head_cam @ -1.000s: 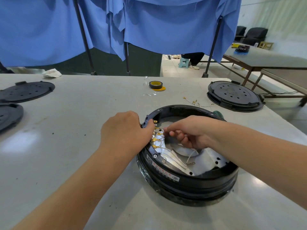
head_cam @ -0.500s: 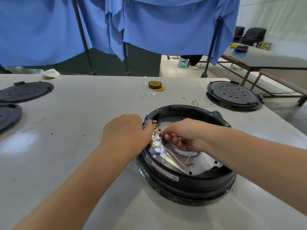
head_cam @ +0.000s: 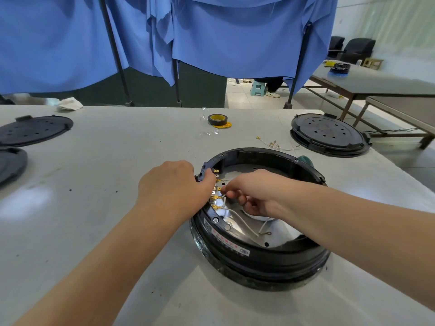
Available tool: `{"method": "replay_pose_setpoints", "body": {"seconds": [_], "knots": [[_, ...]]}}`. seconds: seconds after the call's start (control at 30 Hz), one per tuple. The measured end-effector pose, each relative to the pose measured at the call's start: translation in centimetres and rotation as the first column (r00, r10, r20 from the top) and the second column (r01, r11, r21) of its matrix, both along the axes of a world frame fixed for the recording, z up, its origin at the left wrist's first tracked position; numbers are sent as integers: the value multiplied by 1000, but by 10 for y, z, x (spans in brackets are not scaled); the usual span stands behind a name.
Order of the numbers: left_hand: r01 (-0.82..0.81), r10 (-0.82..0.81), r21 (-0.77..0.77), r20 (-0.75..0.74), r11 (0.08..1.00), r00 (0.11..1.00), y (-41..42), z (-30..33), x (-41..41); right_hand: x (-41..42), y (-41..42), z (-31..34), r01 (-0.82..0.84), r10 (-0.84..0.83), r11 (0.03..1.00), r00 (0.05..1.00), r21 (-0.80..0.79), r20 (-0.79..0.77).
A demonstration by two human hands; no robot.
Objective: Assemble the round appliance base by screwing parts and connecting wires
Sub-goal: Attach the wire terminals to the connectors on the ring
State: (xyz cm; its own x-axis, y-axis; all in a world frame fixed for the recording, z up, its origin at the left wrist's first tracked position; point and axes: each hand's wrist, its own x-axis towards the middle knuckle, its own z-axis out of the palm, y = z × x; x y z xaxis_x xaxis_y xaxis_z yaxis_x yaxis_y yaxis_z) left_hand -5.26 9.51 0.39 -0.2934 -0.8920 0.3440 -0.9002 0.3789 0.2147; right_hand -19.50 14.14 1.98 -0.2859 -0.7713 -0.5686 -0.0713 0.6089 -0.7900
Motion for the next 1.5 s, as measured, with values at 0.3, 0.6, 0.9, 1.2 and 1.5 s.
{"method": "replay_pose_setpoints", "body": {"seconds": [0.3,0.6,0.9,1.2,1.5], "knots": [[182,-174,84,-87,980,981,-5,1,3,-3,-1,-3,-20,20,1000,998,-4,55],[200,-185,127,-120,972,975,-9,-2,3,-2,-1,-2,-53,52,999,993,7,106],[151,-130,153,-139,977,982,-6,-3,2,-1,-1,-3,-53,53,999,996,-6,73],[158,-134,161,-154,974,979,-6,-3,2,-1,0,-2,-46,46,999,997,-11,55],[153,-122,179,-173,972,977,-7,-4,1,-1,-2,-5,-38,38,999,999,-21,33]]}}
